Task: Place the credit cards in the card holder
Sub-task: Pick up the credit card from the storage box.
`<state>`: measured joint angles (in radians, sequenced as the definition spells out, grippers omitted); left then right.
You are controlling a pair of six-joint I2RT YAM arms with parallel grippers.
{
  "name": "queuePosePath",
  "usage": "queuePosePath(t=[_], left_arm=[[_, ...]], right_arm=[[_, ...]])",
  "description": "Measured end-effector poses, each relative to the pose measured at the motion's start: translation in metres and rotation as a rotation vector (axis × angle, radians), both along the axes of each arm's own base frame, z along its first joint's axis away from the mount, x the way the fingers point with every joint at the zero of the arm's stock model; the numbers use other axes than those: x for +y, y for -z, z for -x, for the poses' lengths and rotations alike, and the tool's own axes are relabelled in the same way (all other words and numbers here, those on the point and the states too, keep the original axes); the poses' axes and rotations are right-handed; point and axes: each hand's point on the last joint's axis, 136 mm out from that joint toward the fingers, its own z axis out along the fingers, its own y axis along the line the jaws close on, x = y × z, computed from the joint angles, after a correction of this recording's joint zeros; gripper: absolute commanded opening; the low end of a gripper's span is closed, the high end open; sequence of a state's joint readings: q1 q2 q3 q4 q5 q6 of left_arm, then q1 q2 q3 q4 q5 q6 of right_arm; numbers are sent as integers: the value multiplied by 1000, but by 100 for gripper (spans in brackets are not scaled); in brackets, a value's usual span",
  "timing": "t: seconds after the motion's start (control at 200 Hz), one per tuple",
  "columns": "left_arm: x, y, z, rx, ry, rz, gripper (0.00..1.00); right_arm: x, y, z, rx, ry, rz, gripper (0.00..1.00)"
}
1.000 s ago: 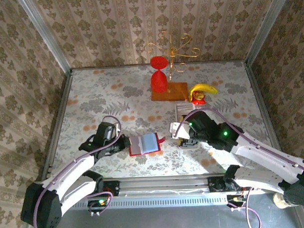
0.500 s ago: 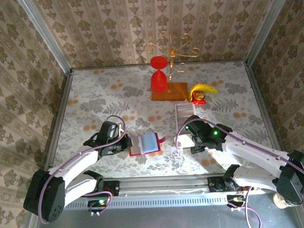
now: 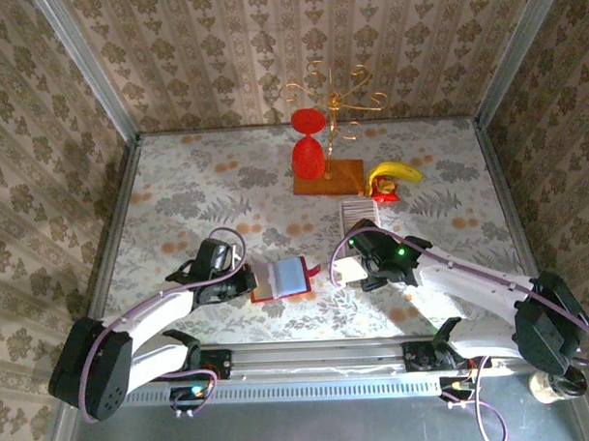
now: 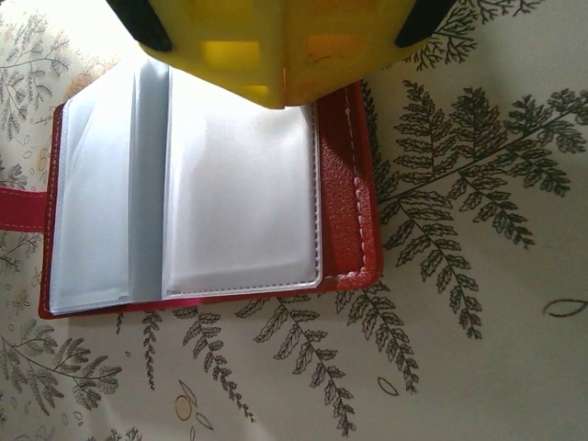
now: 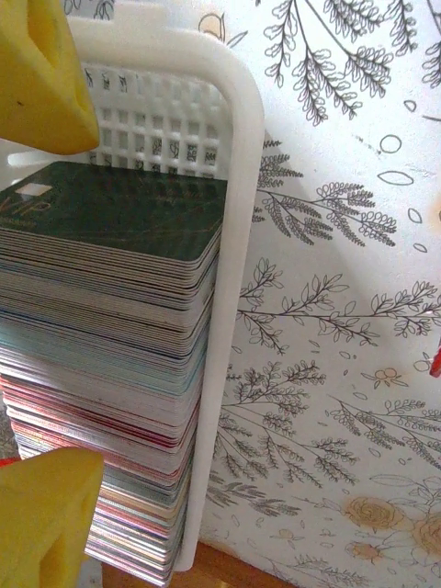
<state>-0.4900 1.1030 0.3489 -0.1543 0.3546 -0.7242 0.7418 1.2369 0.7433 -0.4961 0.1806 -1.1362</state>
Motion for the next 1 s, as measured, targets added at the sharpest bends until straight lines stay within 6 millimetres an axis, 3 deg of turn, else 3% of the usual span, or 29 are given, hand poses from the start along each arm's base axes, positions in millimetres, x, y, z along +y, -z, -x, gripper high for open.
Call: queuePosePath(t=[0.17, 0.56, 1.0], left_arm=[[-1, 5, -1, 9, 1, -2, 3], [-7, 6, -6, -4, 14, 18, 2], [-7, 6, -7, -8, 20, 17, 1]], right_arm=[[-2, 5, -6, 1, -1, 14, 76], [-4, 17, -5, 8, -19, 37, 77], [-9, 17, -10, -9, -16, 64, 55]])
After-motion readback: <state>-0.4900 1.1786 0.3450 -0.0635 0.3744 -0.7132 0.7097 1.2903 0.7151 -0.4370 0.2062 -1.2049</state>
